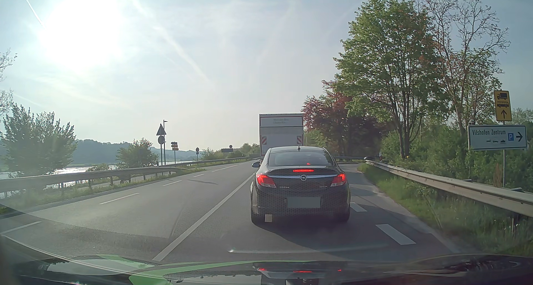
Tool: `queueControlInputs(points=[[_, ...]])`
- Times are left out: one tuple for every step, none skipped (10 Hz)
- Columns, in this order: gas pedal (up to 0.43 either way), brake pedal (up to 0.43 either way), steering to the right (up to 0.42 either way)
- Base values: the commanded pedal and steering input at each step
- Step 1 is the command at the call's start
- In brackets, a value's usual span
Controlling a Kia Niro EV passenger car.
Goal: Follow the waypoints while adhering to traffic rules and regulations
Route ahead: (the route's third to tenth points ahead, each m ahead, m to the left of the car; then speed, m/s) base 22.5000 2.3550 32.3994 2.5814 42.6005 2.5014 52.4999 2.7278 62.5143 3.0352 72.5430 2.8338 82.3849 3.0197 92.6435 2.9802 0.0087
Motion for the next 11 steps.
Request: queueControlInputs(points=[[0.000, 0.274, 0.004], [0.000, 0.268, 0.004], [0.000, 0.268, 0.004], [0.000, 0.274, 0.004], [0.000, 0.274, 0.004], [0.000, 0.274, 0.004], [0.000, 0.274, 0.004], [0.000, 0.274, 0.004], [0.000, 0.274, 0.004], [0.000, 0.268, 0.004], [0.000, 0.274, 0.004]])
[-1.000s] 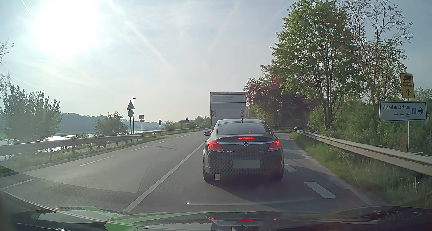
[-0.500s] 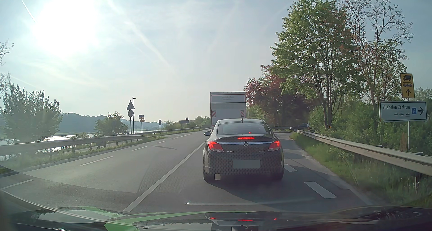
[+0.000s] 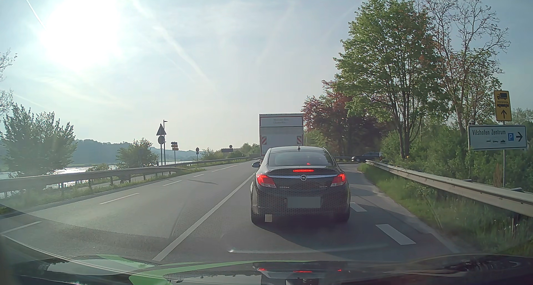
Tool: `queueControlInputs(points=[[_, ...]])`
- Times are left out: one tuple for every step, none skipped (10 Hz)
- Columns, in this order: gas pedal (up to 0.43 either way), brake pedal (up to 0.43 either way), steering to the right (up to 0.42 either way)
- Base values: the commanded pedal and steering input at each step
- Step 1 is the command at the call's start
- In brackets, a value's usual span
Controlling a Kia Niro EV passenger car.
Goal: Follow the waypoints while adhering to traffic rules and regulations
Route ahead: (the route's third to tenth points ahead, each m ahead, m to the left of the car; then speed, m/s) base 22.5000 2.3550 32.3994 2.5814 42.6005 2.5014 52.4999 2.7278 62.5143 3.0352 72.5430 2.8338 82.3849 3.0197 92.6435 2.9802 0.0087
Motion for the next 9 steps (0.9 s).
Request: queueControlInputs(points=[[0.000, 0.274, 0.004], [0.000, 0.274, 0.004], [0.000, 0.274, 0.004], [0.000, 0.274, 0.004], [0.000, 0.274, 0.004], [0.000, 0.274, 0.004], [0.000, 0.274, 0.004], [0.000, 0.274, 0.004], [0.000, 0.274, 0.004]])
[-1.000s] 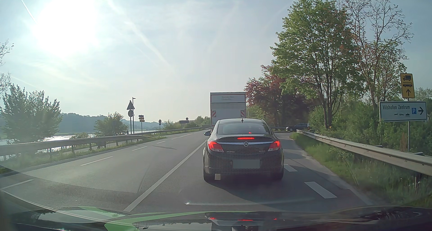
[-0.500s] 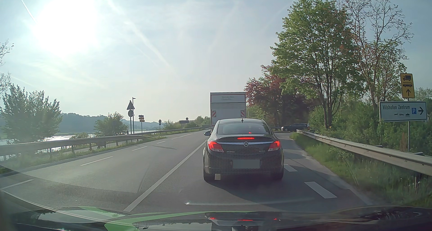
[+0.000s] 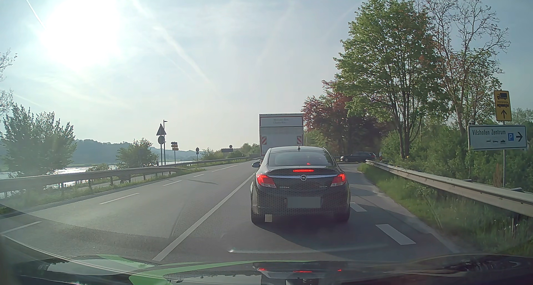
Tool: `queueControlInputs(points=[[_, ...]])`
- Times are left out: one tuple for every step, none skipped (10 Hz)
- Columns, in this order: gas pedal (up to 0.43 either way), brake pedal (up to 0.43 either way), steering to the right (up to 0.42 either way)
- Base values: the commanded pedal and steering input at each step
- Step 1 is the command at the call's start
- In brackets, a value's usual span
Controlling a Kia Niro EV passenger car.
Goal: Follow the waypoints while adhering to traffic rules and regulations
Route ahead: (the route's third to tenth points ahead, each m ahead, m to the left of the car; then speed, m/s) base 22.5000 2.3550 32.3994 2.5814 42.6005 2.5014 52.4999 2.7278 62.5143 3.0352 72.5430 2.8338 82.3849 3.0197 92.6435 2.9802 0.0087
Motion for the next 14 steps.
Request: queueControlInputs(points=[[0.000, 0.274, 0.004], [0.000, 0.274, 0.004], [0.000, 0.274, 0.004], [0.000, 0.274, 0.004], [0.000, 0.274, 0.004], [0.000, 0.274, 0.004], [0.000, 0.274, 0.004], [0.000, 0.274, 0.004], [0.000, 0.274, 0.004], [0.000, 0.274, 0.004], [0.000, 0.274, 0.004], [0.000, 0.274, 0.004], [0.000, 0.274, 0.004], [0.000, 0.274, 0.004]])
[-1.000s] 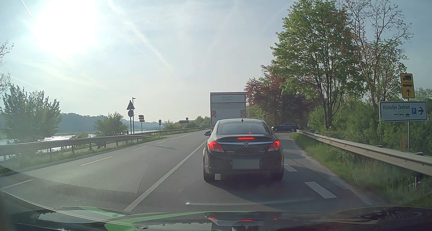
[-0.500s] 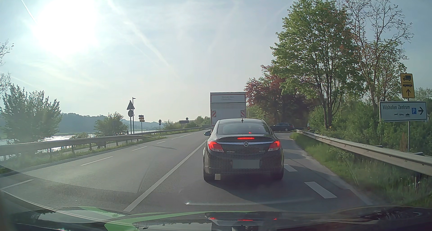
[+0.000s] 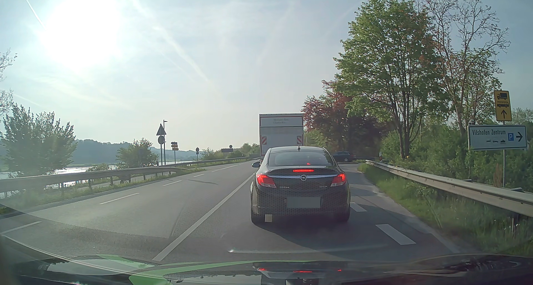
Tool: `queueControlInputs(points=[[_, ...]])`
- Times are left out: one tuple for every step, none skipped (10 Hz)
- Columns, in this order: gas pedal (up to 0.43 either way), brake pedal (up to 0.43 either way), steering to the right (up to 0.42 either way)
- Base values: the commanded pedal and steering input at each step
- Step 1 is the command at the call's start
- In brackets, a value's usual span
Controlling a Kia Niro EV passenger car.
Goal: Follow the waypoints while adhering to traffic rules and regulations
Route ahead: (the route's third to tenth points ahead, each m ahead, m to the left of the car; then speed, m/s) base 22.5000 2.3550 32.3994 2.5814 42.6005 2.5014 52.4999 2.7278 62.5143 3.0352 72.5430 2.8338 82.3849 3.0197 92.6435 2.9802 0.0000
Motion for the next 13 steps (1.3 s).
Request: queueControlInputs(points=[[0.000, 0.274, 0.004], [0.000, 0.274, 0.004], [0.000, 0.274, 0.004], [0.000, 0.274, 0.004], [0.000, 0.274, 0.004], [0.000, 0.274, 0.004], [0.000, 0.274, 0.004], [0.000, 0.274, 0.004], [0.000, 0.274, 0.004], [0.000, 0.274, 0.004], [0.000, 0.274, 0.004], [0.000, 0.274, 0.004], [0.000, 0.280, 0.004]])
